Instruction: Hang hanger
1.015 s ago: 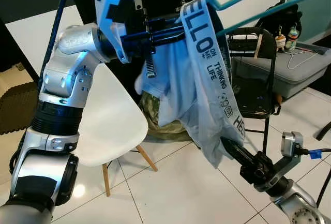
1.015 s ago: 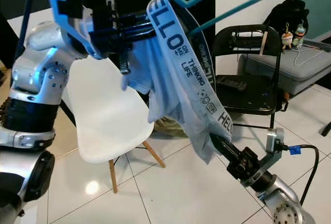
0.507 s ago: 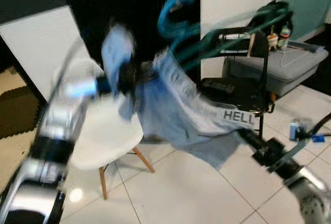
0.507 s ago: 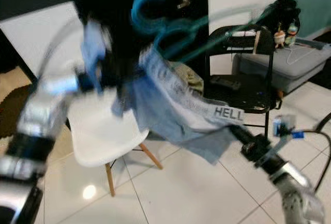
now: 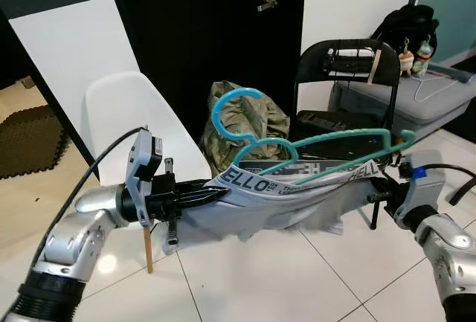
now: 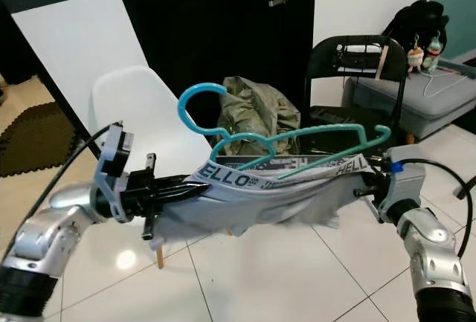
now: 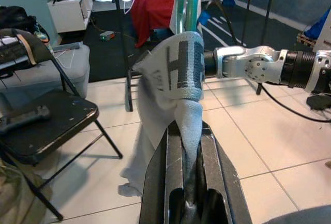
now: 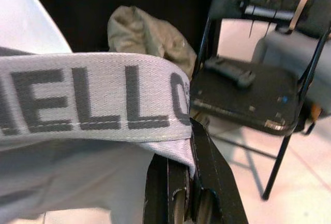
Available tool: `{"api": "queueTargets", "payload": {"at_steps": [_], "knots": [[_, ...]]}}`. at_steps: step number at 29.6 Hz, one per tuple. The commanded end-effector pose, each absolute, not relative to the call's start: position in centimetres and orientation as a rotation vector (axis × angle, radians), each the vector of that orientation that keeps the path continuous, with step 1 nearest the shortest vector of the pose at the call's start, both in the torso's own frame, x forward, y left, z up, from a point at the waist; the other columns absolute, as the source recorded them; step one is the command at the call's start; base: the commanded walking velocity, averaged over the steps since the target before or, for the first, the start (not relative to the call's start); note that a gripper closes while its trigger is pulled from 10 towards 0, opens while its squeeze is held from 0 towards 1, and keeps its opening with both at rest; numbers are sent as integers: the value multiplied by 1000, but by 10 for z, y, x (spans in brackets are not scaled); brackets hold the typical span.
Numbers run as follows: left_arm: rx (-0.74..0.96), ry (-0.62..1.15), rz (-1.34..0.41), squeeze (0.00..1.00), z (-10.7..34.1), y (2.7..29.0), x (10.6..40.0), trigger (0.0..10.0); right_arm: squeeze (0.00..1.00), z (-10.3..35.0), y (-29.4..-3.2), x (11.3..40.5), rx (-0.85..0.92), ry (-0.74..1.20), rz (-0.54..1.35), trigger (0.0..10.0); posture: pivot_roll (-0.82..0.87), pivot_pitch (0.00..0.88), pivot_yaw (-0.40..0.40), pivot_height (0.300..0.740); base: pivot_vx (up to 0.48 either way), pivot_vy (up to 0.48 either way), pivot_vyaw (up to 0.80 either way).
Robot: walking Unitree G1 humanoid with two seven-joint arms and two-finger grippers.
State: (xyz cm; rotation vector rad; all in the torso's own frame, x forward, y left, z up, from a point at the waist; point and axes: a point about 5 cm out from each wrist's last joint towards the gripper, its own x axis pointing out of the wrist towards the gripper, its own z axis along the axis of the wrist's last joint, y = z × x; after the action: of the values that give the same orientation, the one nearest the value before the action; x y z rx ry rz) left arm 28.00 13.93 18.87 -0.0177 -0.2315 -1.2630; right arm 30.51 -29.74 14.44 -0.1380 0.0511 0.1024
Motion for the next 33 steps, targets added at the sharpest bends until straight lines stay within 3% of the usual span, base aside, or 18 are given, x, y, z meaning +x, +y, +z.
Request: {"api": "queueTargets", "payload": {"at_steps": [1,6,13,24,33], "knots": [[1,-225,-1233,0,186,142,281,10000,0,143,-295,307,-144,47,100,0,-5,0,67,740,0,0,0],[15,-176,-995,0,162,138,298,10000,0,163,-277,315,-34,-91,207,0,-20,0,54,740,0,0,0],[47,-150,-876,0,151,143,303,10000,0,182,-273,318,45,-195,245,0,-21,0,46,740,0,0,0],[35,-194,-879,0,153,155,289,10000,0,189,-292,319,36,-210,170,0,-21,0,36,740,0,0,0],[11,-305,-1022,0,165,145,265,10000,0,189,-299,319,48,-208,158,0,-14,0,23,740,0,0,0]]}}
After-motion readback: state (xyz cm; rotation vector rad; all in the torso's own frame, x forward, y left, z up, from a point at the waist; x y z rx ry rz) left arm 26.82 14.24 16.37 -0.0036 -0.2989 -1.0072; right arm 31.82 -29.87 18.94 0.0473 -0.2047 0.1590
